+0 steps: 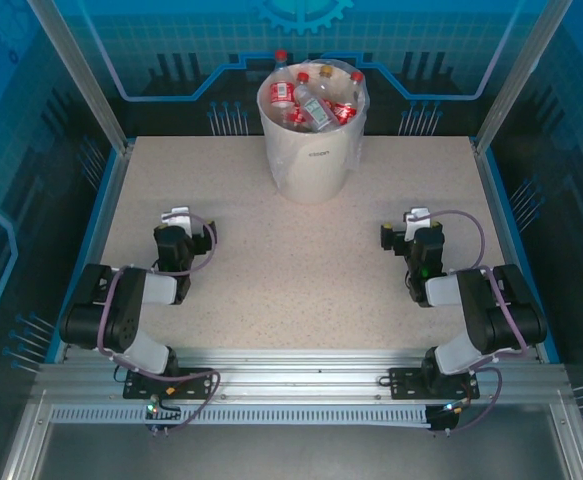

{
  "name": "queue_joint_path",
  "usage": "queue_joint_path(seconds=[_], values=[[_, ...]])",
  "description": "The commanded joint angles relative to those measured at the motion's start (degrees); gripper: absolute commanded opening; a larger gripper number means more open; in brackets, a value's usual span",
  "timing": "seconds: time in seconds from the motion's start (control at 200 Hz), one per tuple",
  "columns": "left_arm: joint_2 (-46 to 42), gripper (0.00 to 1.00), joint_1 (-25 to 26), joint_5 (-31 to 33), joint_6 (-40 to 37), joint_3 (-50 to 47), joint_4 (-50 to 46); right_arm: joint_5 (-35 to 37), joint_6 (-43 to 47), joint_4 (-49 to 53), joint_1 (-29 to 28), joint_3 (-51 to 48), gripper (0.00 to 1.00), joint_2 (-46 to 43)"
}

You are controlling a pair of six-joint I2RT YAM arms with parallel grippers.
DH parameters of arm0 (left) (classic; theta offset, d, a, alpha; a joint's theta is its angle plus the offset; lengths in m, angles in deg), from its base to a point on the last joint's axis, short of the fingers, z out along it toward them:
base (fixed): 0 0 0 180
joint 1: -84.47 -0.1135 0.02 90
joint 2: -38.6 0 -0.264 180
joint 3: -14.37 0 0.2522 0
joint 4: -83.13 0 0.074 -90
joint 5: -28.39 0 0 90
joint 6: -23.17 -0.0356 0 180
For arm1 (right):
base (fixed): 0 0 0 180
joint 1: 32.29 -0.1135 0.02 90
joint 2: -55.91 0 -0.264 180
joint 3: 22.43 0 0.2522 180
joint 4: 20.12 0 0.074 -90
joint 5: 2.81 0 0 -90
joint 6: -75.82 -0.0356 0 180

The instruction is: Put the plastic bottles in the bin

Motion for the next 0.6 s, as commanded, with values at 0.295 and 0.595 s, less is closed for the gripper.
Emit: queue_joint_path(seconds=[0.295, 0.595], values=[[0.4, 0.99, -0.3, -1.8, 1.3, 0.1, 3.2, -0.5, -0.2, -1.7, 0.8, 1.1, 1.00, 0.4], [0.4, 0.99, -0.3, -1.8, 1.3, 0.1, 3.2, -0.5, -0.2, -1.7, 0.7, 1.1, 1.00, 0.5]])
